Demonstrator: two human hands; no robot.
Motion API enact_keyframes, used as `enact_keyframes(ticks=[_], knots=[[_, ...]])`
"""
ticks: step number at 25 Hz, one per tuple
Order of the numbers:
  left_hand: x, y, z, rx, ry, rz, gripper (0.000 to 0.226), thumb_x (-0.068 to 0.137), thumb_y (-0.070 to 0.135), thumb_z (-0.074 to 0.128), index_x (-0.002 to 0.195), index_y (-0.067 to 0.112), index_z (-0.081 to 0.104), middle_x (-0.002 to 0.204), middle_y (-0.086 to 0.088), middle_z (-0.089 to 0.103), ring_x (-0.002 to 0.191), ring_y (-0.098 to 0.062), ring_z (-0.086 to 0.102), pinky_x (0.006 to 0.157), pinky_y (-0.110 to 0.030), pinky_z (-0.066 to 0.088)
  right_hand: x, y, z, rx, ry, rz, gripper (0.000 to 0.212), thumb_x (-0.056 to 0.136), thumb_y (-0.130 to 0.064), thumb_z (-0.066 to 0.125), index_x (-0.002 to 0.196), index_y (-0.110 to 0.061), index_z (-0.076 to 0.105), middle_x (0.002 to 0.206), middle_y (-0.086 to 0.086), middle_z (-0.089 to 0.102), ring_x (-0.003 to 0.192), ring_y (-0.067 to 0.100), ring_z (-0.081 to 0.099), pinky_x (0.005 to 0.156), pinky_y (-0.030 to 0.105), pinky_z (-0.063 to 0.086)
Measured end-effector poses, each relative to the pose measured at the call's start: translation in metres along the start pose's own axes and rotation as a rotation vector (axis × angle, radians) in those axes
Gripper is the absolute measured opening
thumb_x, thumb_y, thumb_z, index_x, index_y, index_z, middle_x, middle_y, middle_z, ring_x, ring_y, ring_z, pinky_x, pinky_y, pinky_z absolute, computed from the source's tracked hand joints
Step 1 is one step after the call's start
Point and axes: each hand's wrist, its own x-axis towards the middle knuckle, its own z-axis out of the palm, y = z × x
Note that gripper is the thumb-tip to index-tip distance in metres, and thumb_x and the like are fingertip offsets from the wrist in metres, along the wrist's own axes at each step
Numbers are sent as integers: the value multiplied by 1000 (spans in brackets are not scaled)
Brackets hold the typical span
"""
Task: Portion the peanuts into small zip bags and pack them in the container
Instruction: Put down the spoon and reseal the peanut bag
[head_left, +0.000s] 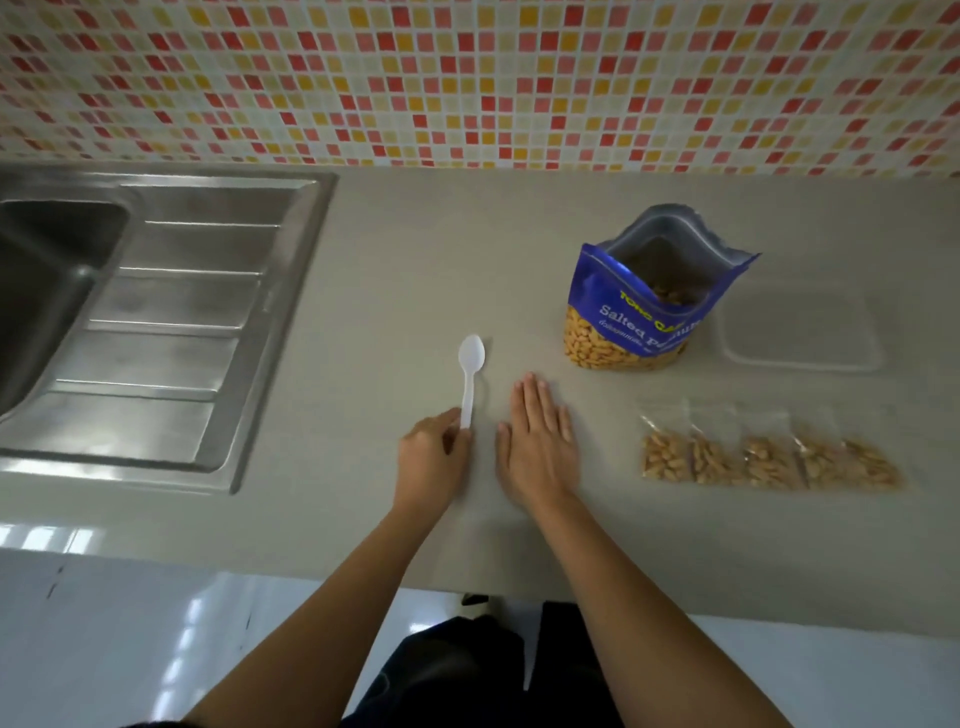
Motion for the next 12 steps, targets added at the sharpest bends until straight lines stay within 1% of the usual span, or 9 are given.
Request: enact_keyframes(ticks=[1,2,3,4,7,10,12], knots=[[-1,-2,1,43,10,47,11,86,16,57,78,9,61,58,5,44,55,-10,41,55,-23,30,0,0,1,-18,-12,12,56,86,-33,31,131,-7,51,138,9,52,129,21,48,101,44,42],[-2,-3,2,87,17,76,13,86,18,58,78,8,60,60,5,42,53,-10,39,57,-24,30,1,0,2,-32,-10,24,56,86,-33,30,133,-7,49,139,8,50,130,21,47,102,43,41],[-3,-3,3,127,19,88,16,86,21,59,81,6,60,63,2,43,54,-14,40,57,-25,32,2,0,3,-42,-8,28,57,87,-33,29,134,-7,47,141,7,49,131,21,45,104,43,39],[-3,-2,4,167,16,90,18,87,23,58,85,5,60,68,-2,46,56,-20,43,57,-27,33,2,1,3,-55,-4,22,57,88,-34,27,136,-7,45,143,7,46,133,21,43,106,42,36],[-4,4,4,285,-25,65,22,89,20,52,100,1,57,84,-14,54,71,-35,55,60,-30,32,1,2,6,-67,-27,-17,62,90,-36,15,144,-9,28,153,5,28,142,20,25,114,37,15],[-5,6,3,353,-48,74,24,92,18,46,105,-1,55,94,-19,57,80,-39,57,65,-33,34,1,3,7,-100,18,-15,64,89,-36,12,144,-9,28,153,5,29,142,20,25,114,38,14],[-2,6,4,375,-59,74,25,92,17,44,105,-2,55,97,-19,57,82,-39,58,68,-36,38,2,4,7,-85,-30,-40,69,86,-40,2,147,-10,16,157,3,16,145,18,11,116,35,4]])
